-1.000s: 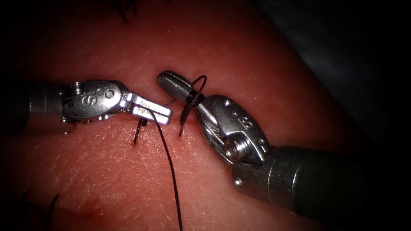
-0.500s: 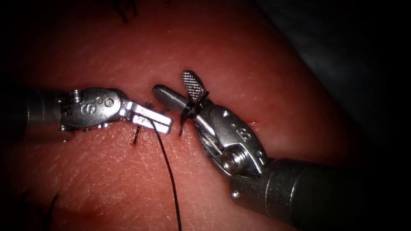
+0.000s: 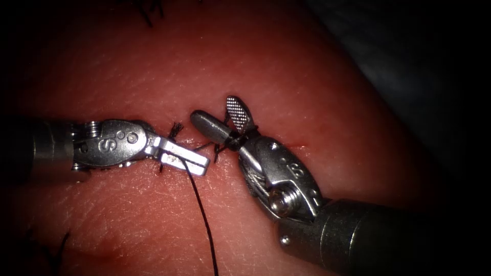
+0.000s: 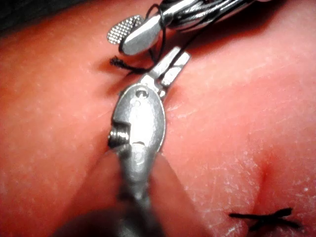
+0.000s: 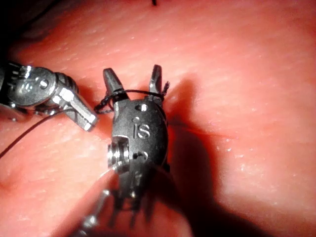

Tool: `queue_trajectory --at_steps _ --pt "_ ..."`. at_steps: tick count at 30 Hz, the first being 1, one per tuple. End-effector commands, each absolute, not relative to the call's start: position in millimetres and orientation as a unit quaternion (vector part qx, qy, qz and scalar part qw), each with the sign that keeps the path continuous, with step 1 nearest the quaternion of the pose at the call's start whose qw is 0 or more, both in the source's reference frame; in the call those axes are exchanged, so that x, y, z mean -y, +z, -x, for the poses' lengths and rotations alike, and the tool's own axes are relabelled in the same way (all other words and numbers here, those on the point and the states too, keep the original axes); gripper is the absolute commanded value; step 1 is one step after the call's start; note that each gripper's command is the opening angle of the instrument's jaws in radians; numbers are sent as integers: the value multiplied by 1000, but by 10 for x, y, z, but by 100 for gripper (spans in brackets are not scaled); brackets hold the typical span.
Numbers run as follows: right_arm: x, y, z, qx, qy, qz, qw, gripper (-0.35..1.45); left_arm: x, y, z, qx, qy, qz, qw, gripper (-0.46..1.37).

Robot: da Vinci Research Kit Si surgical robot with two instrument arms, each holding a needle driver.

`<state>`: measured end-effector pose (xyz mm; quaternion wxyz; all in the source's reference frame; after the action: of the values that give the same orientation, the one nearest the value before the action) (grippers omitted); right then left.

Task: Wound Closure
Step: Grab the short tail with the right gripper

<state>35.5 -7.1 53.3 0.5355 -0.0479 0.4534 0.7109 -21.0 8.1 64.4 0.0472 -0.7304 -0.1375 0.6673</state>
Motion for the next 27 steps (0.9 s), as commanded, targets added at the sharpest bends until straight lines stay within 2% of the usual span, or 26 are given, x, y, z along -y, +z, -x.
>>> queue_trajectory --at_steps 1,15,27 --pt "70 534 -354 -449 715 49 534 62 -82 645 211 138 667 731 46 -35" --pt "67 558 -347 -405 737 30 540 56 -86 648 224 139 664 733 47 -35" --pt "71 578 -360 -395 734 6 553 28 -85 647 222 140 664 733 46 -35"
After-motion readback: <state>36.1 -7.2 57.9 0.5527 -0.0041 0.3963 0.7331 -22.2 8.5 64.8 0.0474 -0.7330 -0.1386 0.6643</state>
